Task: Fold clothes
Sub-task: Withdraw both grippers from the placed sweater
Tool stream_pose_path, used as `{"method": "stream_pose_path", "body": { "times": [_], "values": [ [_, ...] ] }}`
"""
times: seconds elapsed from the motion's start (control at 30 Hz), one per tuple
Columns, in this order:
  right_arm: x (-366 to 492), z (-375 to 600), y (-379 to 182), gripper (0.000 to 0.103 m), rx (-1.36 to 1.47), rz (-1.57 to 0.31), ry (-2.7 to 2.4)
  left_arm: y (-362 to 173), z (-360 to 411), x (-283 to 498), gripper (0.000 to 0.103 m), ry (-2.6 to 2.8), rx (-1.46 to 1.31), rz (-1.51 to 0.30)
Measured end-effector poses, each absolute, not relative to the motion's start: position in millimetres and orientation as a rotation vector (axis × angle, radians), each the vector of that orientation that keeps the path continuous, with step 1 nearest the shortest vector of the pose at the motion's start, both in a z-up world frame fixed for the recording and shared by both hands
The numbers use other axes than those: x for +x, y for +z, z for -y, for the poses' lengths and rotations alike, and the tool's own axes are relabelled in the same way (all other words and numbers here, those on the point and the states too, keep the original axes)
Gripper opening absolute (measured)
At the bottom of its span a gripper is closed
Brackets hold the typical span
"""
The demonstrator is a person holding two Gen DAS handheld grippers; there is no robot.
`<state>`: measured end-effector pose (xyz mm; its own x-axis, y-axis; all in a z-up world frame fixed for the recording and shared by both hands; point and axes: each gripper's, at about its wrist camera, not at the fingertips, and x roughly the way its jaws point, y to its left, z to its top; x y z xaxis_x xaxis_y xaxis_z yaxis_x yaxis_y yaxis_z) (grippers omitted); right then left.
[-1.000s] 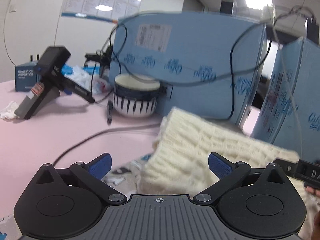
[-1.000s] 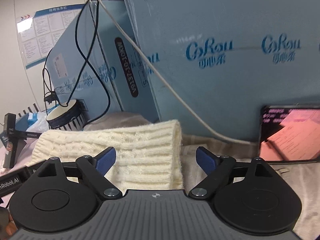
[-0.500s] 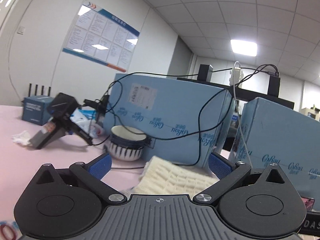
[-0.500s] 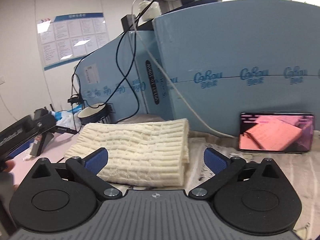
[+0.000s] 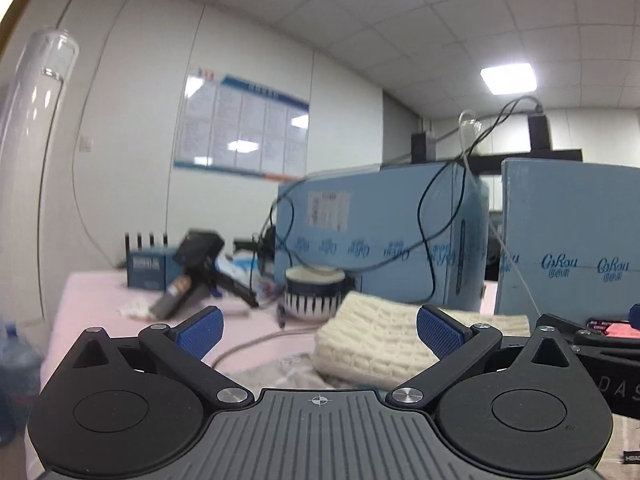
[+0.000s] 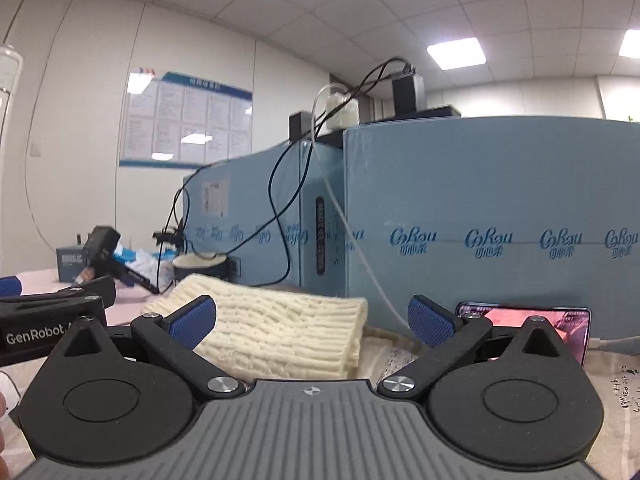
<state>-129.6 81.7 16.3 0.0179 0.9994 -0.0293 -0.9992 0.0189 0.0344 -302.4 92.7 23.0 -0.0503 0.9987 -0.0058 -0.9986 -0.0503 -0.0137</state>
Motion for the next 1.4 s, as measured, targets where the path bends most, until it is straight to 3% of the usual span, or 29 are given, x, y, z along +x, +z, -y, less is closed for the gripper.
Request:
{"method": "stream_pose_path", "body": {
  "times": [0.2,0.53,1.4],
  "values": [
    [-126.3,-80.8,15.0,0.103,0.038,-0.049,1.551,23.0,-100.6,-303.9,0.103,1.665,-0.033,-0.014],
    [-128.0,-67.8,14.9,0.103,0.111,0.016,1.572,23.8,-90.0,-310.5,0.103,1.67,0.032,0.108],
    [-123.1,-74.5,15.5,0.103,0.1,-0.048,1.562,19.9,-102.6,-302.3,0.103,1.678,0.024,-0.022]
  ]
}}
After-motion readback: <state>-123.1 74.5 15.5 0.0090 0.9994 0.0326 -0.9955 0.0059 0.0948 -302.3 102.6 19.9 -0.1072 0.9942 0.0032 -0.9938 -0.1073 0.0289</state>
